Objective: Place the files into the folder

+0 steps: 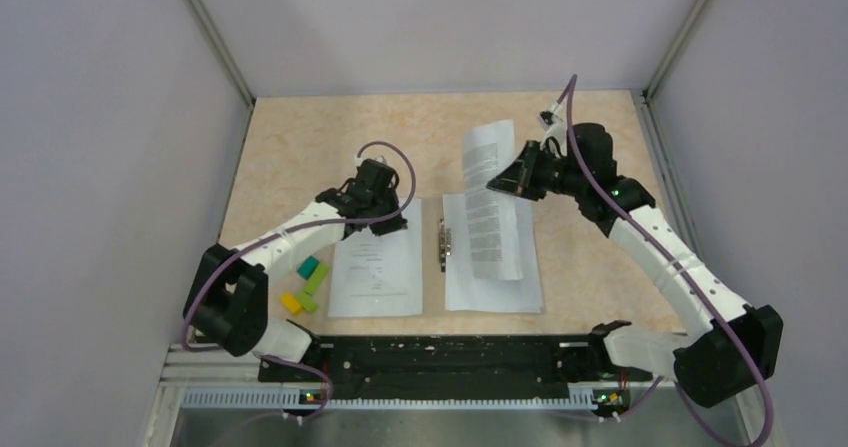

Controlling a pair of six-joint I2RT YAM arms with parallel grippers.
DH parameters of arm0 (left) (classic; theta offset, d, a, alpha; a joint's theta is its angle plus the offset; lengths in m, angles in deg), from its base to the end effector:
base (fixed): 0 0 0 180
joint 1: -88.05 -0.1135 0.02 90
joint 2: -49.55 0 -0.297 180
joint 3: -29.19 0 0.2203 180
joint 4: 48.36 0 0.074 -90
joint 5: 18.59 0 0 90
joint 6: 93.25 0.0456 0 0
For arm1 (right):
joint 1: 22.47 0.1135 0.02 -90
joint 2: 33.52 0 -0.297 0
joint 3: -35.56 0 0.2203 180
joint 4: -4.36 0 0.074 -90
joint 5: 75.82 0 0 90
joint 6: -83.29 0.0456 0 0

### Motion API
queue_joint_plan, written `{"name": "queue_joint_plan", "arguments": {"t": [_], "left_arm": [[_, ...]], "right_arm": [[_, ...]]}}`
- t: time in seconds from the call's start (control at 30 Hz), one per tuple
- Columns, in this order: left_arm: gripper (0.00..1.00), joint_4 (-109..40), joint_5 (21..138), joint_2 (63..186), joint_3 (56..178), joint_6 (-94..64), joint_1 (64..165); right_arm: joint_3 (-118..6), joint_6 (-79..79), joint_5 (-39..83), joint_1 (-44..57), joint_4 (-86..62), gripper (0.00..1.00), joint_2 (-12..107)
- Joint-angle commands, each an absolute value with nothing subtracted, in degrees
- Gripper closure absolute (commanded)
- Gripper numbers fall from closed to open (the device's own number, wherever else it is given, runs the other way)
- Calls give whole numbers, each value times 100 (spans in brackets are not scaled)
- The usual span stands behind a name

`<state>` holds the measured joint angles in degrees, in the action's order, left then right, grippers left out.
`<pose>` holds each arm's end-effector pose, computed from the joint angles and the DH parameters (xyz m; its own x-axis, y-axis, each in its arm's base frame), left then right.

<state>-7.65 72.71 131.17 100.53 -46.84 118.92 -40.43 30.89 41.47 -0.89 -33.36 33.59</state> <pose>0.2302 -0.1388 0.2751 -0.8452 -0.2978 -0.4438 -0.0795 0.8911 -0.4468 0.1992 0.1013 0.3659 -0.7827 0.2735 -0.5591 -0.2812 0.6460 0.7097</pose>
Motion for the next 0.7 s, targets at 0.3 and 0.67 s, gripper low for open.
{"name": "queue_joint_plan", "arguments": {"t": [0.3, 0.67], "left_arm": [[100, -609, 6590, 14069, 9825, -5194, 11806], [100, -475, 6525, 14210, 9958, -5093, 11767]], "right_arm": [[-2947, 3243, 4268, -629, -2949, 100, 3596], [-2751, 1655, 1968, -491, -3491, 100, 4666]]}}
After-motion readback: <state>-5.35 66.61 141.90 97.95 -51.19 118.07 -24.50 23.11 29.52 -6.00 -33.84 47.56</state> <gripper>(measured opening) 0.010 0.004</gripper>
